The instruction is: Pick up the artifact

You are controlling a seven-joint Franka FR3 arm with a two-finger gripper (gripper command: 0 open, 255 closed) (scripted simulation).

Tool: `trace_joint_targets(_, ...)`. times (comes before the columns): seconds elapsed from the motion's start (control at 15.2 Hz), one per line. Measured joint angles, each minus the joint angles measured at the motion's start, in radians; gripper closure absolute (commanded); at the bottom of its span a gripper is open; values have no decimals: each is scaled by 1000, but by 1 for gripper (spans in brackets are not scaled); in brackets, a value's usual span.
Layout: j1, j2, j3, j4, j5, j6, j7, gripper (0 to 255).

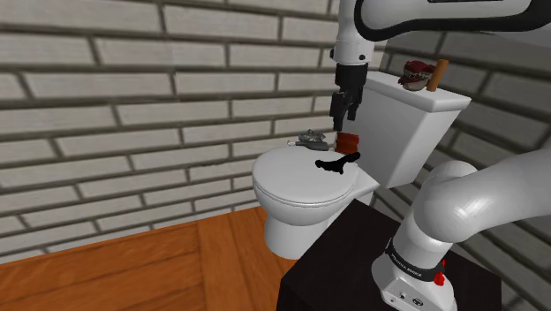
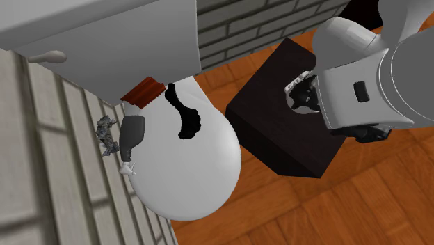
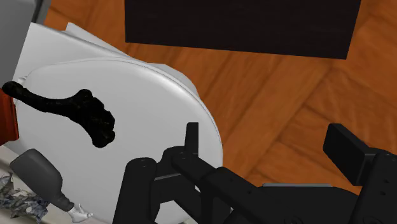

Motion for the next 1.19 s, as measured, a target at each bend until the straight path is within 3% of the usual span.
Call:
trace_joint_targets(0.2, 2, -13, -34, -27, -24, 11, -59, 0)
trace_joint_targets(0.53, 6, -28, -170, -107, -124, 67, -295, 0)
trace_joint_targets(1.19, 26, 128, -467, -142, -323, 257, -785, 0)
